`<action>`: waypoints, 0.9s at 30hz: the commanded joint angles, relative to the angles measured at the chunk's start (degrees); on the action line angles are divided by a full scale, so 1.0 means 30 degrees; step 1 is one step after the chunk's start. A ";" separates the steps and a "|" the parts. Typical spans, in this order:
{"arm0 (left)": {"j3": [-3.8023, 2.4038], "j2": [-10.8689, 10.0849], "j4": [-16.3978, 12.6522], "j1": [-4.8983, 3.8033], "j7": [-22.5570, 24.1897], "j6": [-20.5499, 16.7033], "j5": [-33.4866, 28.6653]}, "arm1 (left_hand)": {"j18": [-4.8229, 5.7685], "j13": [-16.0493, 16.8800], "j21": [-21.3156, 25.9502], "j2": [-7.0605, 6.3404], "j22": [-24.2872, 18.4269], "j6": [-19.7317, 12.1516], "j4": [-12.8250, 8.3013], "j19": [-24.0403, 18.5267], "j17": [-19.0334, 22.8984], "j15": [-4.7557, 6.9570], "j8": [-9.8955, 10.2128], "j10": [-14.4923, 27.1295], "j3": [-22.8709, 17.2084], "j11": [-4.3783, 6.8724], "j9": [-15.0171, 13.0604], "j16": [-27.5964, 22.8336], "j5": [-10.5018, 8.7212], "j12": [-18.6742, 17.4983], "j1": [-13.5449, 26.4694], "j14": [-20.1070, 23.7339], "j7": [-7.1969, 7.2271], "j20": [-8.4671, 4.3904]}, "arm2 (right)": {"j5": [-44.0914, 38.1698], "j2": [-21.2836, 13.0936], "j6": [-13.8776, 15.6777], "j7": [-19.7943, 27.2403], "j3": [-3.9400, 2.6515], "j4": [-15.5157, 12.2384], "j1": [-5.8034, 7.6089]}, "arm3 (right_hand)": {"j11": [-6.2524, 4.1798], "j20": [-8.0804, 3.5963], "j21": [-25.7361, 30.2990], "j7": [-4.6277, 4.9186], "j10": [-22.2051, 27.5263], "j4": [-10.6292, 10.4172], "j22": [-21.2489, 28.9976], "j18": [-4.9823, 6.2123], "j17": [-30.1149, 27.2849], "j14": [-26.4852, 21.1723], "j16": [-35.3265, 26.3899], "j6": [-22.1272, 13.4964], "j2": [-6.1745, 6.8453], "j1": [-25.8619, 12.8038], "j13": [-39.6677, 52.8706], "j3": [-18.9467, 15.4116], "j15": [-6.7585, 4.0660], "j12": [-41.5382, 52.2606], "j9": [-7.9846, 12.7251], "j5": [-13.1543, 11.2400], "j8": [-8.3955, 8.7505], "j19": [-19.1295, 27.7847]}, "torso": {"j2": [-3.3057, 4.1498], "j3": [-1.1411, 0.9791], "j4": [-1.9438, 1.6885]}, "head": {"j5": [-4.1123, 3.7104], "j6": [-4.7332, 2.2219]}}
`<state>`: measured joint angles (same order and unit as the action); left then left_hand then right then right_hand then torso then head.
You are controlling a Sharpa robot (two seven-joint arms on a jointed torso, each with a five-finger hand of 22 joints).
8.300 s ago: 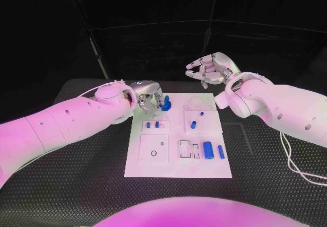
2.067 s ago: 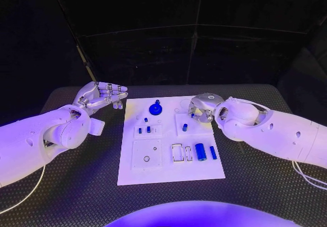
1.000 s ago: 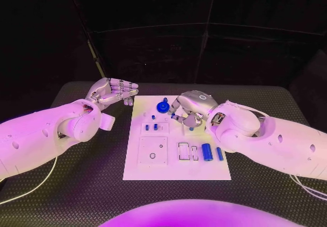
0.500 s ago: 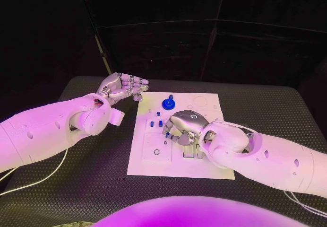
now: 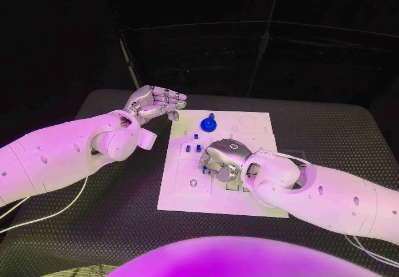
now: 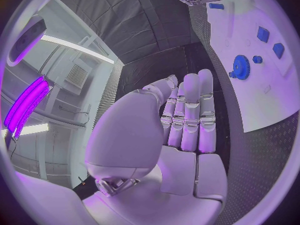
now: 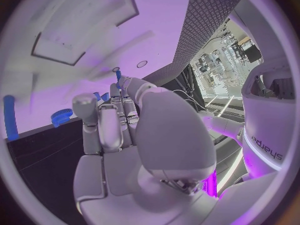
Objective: Assemble the parts on the task board
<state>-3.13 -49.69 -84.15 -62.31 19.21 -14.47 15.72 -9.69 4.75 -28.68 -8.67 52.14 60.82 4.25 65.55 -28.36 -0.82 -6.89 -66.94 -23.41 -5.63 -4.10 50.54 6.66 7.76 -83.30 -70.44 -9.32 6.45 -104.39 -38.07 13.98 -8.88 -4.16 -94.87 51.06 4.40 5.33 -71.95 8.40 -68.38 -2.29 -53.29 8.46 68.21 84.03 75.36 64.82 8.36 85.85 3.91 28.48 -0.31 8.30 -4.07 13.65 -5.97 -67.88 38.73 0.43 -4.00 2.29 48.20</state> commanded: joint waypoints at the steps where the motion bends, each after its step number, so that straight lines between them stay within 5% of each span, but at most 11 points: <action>1: -0.0022 0.0030 -0.0006 -0.0027 0.0156 0.0260 -0.0087 | -0.0243 -0.0017 0.0060 0.0082 -0.0017 -0.0040 -0.0115 -0.0117 0.0016 0.0044 0.0099 0.0119 0.0029 -0.0004 0.0019 -0.0086 -0.0008 0.0095 0.0168 0.0131 -0.0132 -0.0015 | -0.0257 0.0059 -0.0321 0.0200 0.0048 0.0074 0.0029 | 0.0016 0.0104 -0.0085 0.0012 -0.0097 0.0037 -0.0018 -0.0348 0.0017 0.0752 0.0111 0.0111 0.0068 -0.0195 0.0026 0.0031 -0.0021 0.0017 -0.0014 -0.0086 0.0047 -0.0020 | 0.0014 -0.0003 -0.0003 | 0.0043 0.0043; 27: -0.0022 0.0024 0.0011 -0.0025 0.0082 0.0346 -0.0087 | -0.0240 -0.0023 0.0093 0.0072 -0.0041 -0.0083 -0.0119 -0.0127 0.0043 0.0028 0.0121 0.0165 0.0053 -0.0025 0.0026 -0.0120 -0.0014 0.0107 0.0209 0.0137 -0.0160 -0.0003 | -0.0964 0.0270 -0.0778 -0.0084 0.0121 0.0463 0.0007 | 0.0012 0.0107 -0.0094 0.0008 -0.0104 0.0048 -0.0034 -0.0351 0.0031 0.0756 0.0124 0.0117 0.0060 -0.0219 0.0029 0.0030 -0.0020 0.0017 -0.0016 -0.0084 0.0047 -0.0027 | 0.0016 -0.0001 -0.0008 | 0.0180 0.0222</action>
<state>-3.13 -49.63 -84.03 -62.31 19.13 -14.05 15.71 -9.69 4.76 -28.68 -8.47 52.08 60.61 4.09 65.55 -28.30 -0.83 -6.89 -66.94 -23.25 -5.63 -4.11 50.55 6.66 7.76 -83.11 -70.44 -9.52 6.45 -106.06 -37.22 13.22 -8.63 -3.88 -93.47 51.09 4.41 5.33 -71.94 8.40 -68.36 -2.29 -53.30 8.46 68.25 84.03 75.35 64.82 8.59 85.62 3.94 28.47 -0.31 7.96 -4.07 13.64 -5.97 -67.88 38.79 0.43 -4.03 2.83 48.86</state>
